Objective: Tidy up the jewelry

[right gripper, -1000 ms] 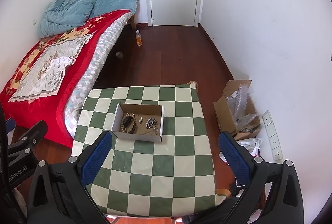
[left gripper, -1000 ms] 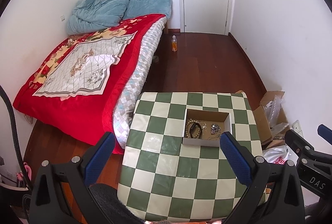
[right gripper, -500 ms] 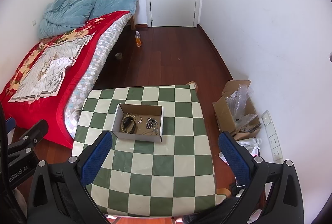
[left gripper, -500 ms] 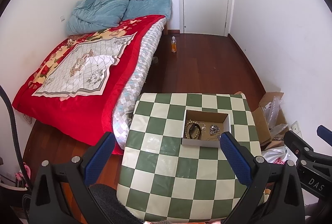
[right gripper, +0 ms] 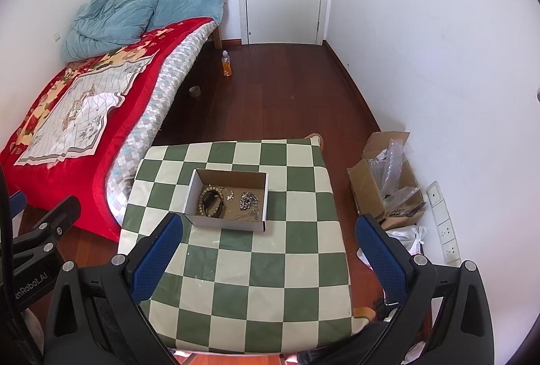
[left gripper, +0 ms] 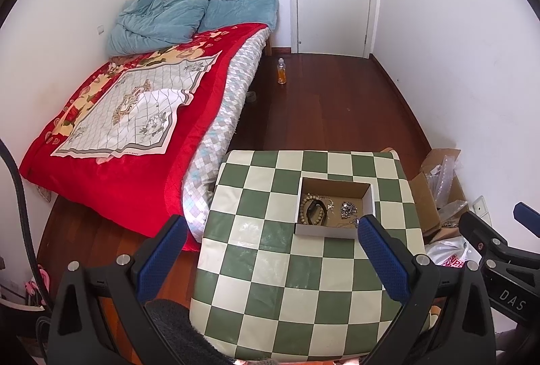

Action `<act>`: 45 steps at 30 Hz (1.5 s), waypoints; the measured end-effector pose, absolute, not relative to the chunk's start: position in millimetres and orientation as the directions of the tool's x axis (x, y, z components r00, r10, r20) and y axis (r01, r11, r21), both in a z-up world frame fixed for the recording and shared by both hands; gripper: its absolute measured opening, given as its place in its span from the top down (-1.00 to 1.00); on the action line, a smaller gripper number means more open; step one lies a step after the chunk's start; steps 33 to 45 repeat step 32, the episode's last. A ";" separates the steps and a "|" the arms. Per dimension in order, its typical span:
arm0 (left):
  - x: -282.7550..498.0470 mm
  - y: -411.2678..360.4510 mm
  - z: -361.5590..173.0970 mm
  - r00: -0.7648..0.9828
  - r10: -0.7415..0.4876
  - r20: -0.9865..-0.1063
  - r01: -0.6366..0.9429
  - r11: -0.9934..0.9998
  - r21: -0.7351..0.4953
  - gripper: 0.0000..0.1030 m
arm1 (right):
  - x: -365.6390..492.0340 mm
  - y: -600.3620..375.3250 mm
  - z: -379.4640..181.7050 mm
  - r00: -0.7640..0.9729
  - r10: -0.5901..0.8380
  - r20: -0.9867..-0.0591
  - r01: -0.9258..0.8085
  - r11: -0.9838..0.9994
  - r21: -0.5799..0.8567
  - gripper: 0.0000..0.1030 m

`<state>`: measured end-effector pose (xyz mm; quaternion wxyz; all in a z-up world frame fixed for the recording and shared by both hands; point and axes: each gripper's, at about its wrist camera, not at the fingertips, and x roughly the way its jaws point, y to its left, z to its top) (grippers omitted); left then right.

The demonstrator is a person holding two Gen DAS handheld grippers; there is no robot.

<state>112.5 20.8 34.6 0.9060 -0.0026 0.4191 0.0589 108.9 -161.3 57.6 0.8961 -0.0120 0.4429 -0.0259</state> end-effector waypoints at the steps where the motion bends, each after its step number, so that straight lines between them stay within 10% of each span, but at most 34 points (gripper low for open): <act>1: 112.6 20.9 34.6 0.641 0.106 -0.760 -0.110 0.993 0.046 -1.00 | 108.6 -161.1 57.6 0.607 -0.059 -0.793 0.036 0.998 -0.047 -1.00; 45: 109.7 26.4 33.7 0.637 0.095 -0.765 -0.118 0.993 0.025 -1.00 | 104.1 -159.2 57.3 0.612 -0.063 -0.788 0.043 0.998 -0.046 -1.00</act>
